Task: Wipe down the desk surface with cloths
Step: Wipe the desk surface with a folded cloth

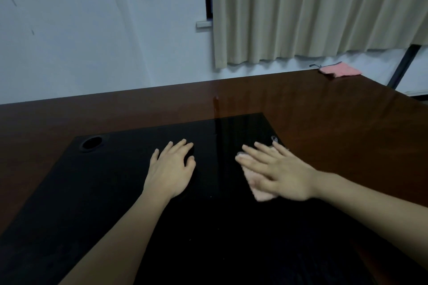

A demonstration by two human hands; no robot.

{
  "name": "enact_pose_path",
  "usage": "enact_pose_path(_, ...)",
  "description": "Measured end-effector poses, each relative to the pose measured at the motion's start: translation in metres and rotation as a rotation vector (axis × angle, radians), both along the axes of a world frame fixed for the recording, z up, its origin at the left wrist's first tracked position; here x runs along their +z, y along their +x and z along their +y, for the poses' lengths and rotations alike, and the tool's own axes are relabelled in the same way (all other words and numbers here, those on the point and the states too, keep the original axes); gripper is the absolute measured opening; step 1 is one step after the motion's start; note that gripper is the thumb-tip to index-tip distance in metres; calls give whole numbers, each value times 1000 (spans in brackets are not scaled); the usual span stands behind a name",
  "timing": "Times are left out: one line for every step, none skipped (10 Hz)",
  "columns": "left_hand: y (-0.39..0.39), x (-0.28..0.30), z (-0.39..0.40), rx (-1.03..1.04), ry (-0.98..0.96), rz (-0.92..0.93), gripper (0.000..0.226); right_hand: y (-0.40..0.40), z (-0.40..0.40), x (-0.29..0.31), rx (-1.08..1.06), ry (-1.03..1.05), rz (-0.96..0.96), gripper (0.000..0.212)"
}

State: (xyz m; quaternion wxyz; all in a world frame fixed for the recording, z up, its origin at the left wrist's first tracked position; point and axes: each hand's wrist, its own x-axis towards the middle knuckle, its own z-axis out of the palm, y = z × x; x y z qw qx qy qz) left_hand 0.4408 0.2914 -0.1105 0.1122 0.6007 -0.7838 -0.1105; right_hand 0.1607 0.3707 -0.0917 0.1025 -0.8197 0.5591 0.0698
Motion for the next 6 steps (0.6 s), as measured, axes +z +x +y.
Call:
enact_pose_path(0, 0, -1, -2, 1, 3, 50, -21, -45, -5, -140, -40, 37, 68)
enact_pose_path(0, -1, 0, -2, -1, 9, 50, -33, -85, -7, -281, -45, 17, 63)
enact_pose_path(0, 0, 0, 5, -2, 13, 50, -26, -99, -9, -328, -36, 16, 63)
enact_pose_path(-1, 0, 2, 8, -4, 13, 50, -12, -84, -7, -265, -40, 30, 63)
enact_pose_path(-1, 0, 2, 6, -8, 7, 50, 0, -42, -3, -124, -31, 50, 62)
enact_pose_path(-1, 1, 2, 3, -3, 3, 50, 1, 5, -1, 1, -12, -2, 63)
